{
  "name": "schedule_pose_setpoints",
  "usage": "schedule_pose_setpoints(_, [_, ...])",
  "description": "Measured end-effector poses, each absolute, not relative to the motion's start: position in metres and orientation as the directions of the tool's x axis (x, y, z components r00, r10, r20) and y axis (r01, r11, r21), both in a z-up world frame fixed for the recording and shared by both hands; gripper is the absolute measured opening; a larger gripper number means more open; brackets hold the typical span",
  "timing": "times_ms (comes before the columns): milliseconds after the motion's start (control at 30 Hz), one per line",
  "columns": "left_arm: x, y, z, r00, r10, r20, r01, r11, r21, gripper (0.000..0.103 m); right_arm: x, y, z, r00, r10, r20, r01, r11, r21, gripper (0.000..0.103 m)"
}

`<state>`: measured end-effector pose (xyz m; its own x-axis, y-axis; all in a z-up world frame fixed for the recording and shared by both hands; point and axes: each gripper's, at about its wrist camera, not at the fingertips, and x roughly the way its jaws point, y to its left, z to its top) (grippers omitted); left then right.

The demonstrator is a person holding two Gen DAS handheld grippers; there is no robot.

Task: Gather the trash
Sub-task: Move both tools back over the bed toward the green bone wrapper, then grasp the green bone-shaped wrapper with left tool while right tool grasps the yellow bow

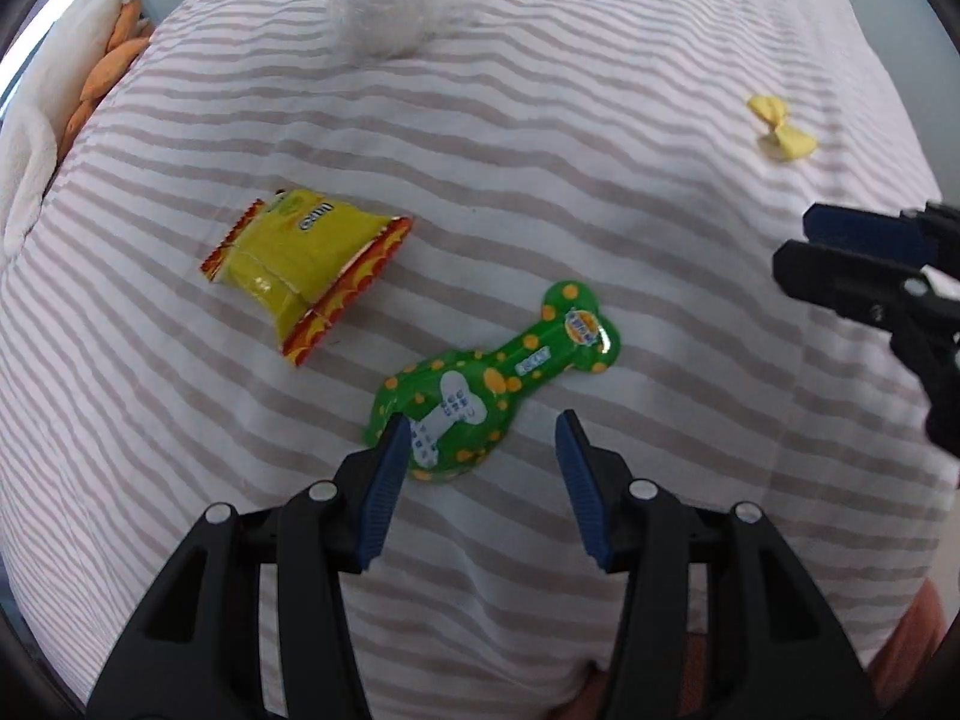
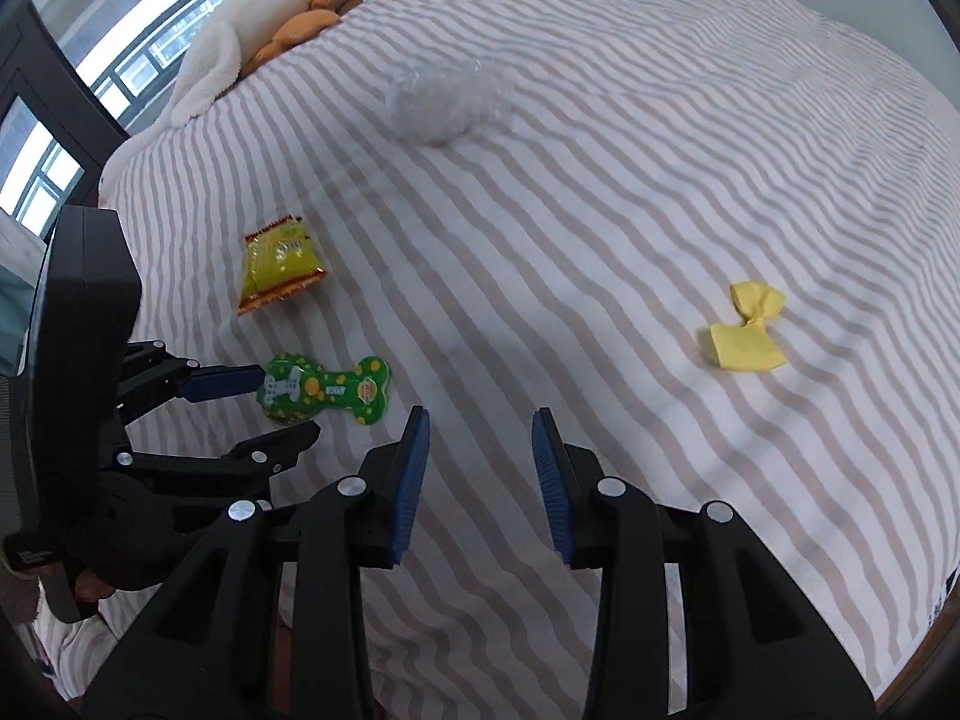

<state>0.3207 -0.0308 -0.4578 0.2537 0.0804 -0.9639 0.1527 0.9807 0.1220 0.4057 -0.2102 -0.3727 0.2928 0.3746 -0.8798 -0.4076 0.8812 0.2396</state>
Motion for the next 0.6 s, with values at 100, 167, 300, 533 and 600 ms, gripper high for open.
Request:
schedule_pose_setpoints(100, [0.322,-0.038,-0.468,0.312,0.111,-0.943,0.196,0.964,0.178,0.056,0.406,-0.213,-0.383,0.293,0.365,-0.884,-0.395,0.888,0.236,0.034])
schedule_pose_setpoints(167, [0.324,-0.044,-0.471,0.351,0.118,-0.929,0.231,0.951,0.208,0.057,0.405,-0.213,-0.389,0.293,0.354,-0.888,-0.391,0.892,0.226,0.034])
schedule_pose_setpoints(300, [0.336,-0.047,-0.477,0.362,0.087,-0.928,0.262,0.946,0.191,0.057,0.406,-0.22,-0.393,0.296,0.34,-0.893,-0.377,0.9,0.218,0.034])
schedule_pose_setpoints(533, [0.339,-0.059,-0.482,0.355,0.055,-0.933,0.324,0.929,0.178,0.026,0.408,-0.224,-0.391,0.309,0.338,-0.889,-0.371,0.903,0.214,0.034])
schedule_pose_setpoints(600, [0.338,-0.065,-0.48,0.355,0.055,-0.933,0.34,0.922,0.184,0.019,0.407,-0.223,-0.389,0.308,0.338,-0.889,-0.379,0.901,0.211,0.034])
